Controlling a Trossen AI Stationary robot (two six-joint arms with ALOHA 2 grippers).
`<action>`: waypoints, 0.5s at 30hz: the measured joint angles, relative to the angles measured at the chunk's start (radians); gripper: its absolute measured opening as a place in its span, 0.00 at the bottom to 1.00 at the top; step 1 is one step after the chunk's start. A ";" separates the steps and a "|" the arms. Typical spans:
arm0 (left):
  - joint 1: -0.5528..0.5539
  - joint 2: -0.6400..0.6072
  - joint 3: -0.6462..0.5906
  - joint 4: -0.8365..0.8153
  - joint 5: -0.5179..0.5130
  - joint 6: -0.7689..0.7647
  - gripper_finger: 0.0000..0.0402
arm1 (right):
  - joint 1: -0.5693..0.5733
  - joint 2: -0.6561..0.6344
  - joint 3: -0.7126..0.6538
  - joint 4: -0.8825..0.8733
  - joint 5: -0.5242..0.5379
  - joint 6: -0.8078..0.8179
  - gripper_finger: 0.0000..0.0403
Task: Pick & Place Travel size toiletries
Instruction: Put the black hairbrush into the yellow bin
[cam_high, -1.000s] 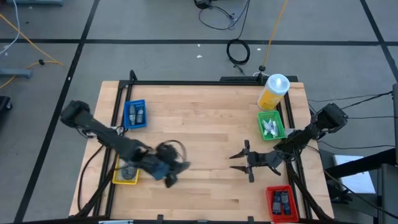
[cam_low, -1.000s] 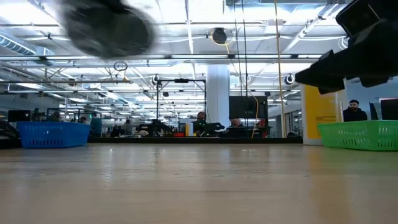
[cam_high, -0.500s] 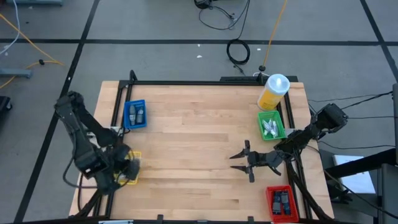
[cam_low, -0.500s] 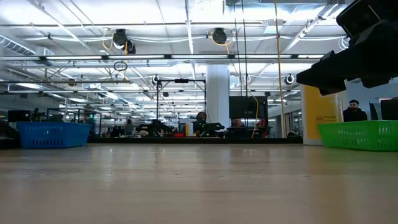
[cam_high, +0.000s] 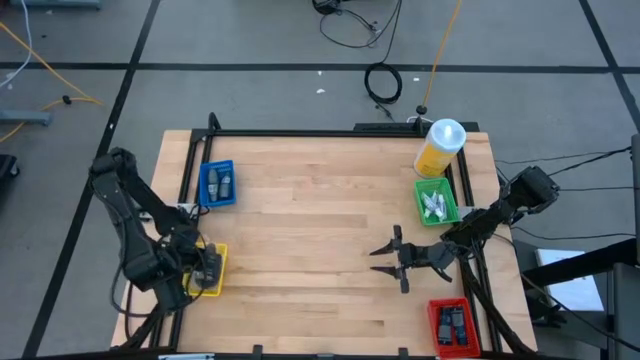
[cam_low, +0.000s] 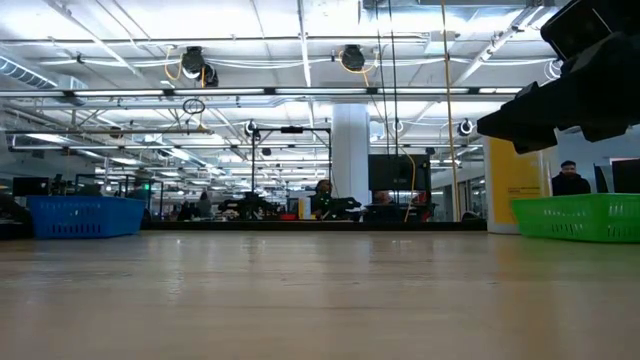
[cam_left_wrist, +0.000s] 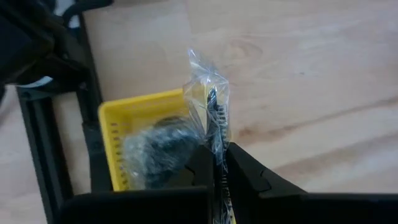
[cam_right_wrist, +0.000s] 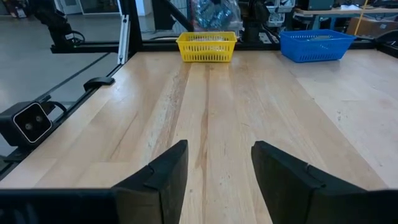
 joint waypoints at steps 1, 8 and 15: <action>0.005 0.000 -0.019 0.018 0.003 0.000 0.04 | 0.000 0.000 0.000 0.000 0.000 0.000 0.42; 0.055 -0.013 -0.141 0.185 0.003 0.025 0.11 | 0.000 0.000 0.000 0.000 -0.002 0.000 0.42; 0.120 -0.013 -0.180 0.289 0.004 0.124 0.07 | 0.003 0.000 0.000 -0.005 -0.002 0.034 0.42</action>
